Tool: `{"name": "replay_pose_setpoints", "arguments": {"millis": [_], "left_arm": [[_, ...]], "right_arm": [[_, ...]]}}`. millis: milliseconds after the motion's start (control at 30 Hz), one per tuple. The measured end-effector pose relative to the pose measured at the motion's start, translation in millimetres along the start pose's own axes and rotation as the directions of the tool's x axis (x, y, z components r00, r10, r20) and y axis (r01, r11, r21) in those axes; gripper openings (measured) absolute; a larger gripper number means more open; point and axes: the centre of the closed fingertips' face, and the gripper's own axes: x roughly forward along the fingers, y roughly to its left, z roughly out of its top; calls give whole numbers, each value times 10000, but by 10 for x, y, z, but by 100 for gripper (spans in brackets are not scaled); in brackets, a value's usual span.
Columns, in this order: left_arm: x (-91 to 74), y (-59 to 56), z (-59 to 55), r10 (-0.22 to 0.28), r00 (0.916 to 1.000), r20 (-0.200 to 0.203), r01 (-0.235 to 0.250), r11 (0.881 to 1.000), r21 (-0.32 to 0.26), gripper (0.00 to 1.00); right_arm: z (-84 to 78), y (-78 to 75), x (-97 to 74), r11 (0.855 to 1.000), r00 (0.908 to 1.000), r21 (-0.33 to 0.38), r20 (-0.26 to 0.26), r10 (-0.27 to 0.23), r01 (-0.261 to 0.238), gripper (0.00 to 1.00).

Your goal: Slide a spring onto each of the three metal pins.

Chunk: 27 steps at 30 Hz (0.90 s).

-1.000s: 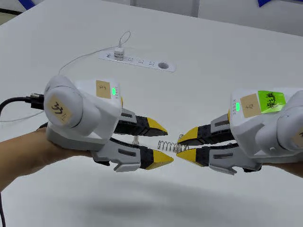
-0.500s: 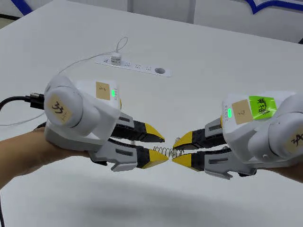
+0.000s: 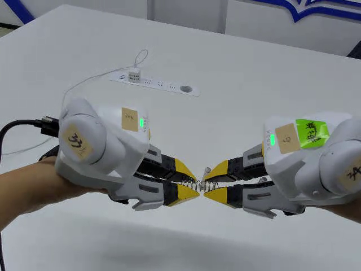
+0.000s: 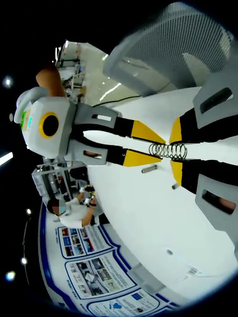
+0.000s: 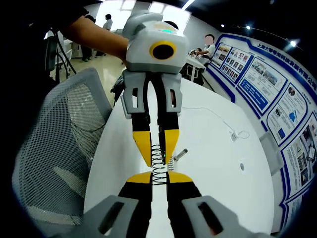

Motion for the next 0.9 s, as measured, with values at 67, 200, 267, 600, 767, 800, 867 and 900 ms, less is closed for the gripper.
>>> {"name": "replay_pose_setpoints", "arguments": {"millis": [67, 200, 267, 600, 767, 800, 867, 900], "left_arm": [[2, 0, 2, -20, 10000, -40, 21, 10000, 88, 10], [3, -4, 24, -26, 10000, -44, 27, 9998, 220, 10], [6, -4, 41, -46, 10000, 21, 45, 9997, 222, 10], [14, -36, 65, -233, 9997, 115, 230, 9994, 269, 10], [23, -56, 81, -391, 9991, 188, 384, 9986, 369, 10], [25, -57, 83, -409, 9990, 182, 401, 9983, 431, 10], [30, -66, 83, -467, 9988, 158, 459, 9978, 481, 10], [34, -75, 81, -506, 9986, 143, 498, 9974, 512, 10]], "right_arm": [[-7, 2, 3, 10000, 10000, -30, 41, 2, -2, 11], [-10, -10, 2, 9998, 9999, -156, 112, -90, 92, 12], [-15, -18, -4, 9999, 9997, -42, 181, -143, 143, 12], [-158, -35, -77, 9951, 9980, 951, 549, -321, 268, 15], [-112, 18, -92, 9929, 9948, 1187, 1007, -137, 17, 14], [-101, 32, -93, 9929, 9942, 1191, 1077, -69, -60, 13], [-100, 24, -93, 9938, 9941, 1114, 1075, -138, 18, 12], [-107, 42, -92, 9933, 9947, 1151, 1033, -21, -98, 11]]}}
